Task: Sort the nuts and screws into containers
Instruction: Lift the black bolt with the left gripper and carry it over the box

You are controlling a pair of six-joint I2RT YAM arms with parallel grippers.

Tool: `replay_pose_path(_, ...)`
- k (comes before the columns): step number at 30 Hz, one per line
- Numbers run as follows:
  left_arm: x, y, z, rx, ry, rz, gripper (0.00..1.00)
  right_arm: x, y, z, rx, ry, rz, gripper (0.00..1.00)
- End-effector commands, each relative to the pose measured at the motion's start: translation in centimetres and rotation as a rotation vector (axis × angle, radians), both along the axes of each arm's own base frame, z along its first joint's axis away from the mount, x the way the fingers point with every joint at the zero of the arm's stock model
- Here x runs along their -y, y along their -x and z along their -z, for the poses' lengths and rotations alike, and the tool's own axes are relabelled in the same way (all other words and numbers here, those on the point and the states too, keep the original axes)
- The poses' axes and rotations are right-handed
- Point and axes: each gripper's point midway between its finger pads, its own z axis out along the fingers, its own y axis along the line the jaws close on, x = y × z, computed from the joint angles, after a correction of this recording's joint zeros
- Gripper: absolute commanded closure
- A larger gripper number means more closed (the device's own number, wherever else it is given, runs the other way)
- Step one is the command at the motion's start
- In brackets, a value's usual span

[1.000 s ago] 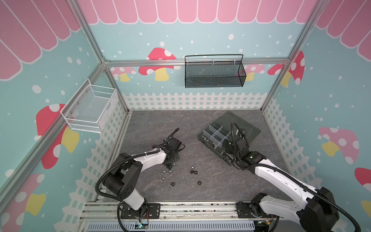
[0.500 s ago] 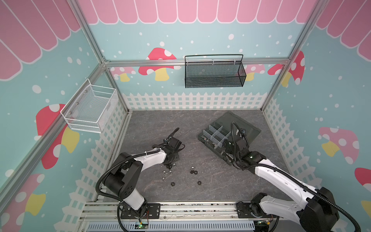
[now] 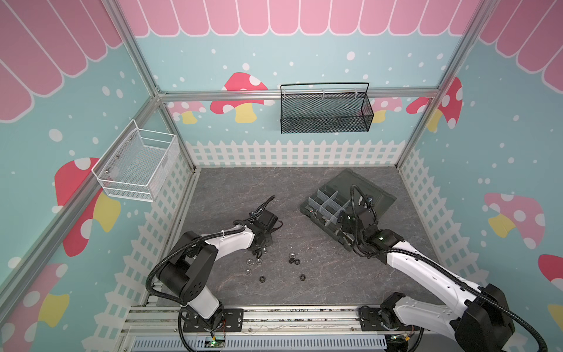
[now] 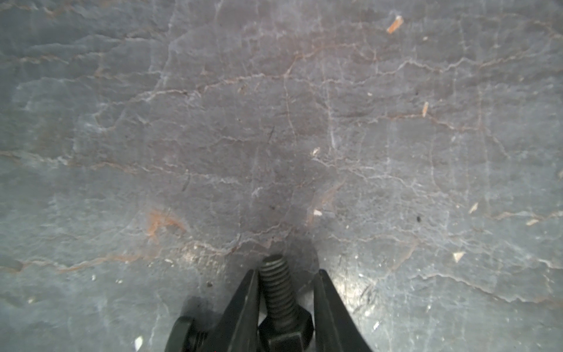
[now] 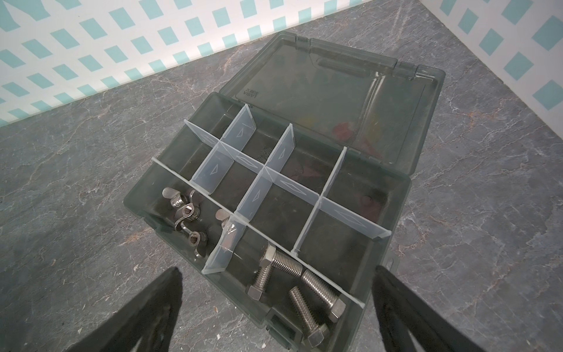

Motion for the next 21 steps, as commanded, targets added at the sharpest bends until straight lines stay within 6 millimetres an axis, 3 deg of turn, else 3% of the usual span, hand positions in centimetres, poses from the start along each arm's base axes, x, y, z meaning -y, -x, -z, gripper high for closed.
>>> replay_pose_path(1, -0.9, 4.2, 2.6, -0.172, -0.03, -0.006, 0.67, 0.5, -0.1, -0.6, 0.021, -0.019, 0.033, 0.02)
replay_pose_path(5, -0.9, 4.1, 2.7, -0.17, -0.036, -0.009, 0.67, 0.5, -0.1, -0.5, 0.02, -0.02, 0.036, 0.02)
replay_pose_path(9, -0.7, 3.7, 2.7, -0.161, -0.034, -0.003, 0.77, 0.5, -0.1, -0.5, 0.02, -0.019, 0.034, 0.02)
replay_pose_path(13, -0.4, 2.8, 1.8, -0.114, -0.026, 0.004, 0.79, 0.7, 0.1, -0.6, 0.02, -0.016, 0.04, 0.02)
replay_pose_path(21, 1.8, -1.1, -3.2, 0.09, 0.022, 0.056, 0.81, 0.9, 0.2, -0.9, 0.031, -0.017, 0.047, 0.02)
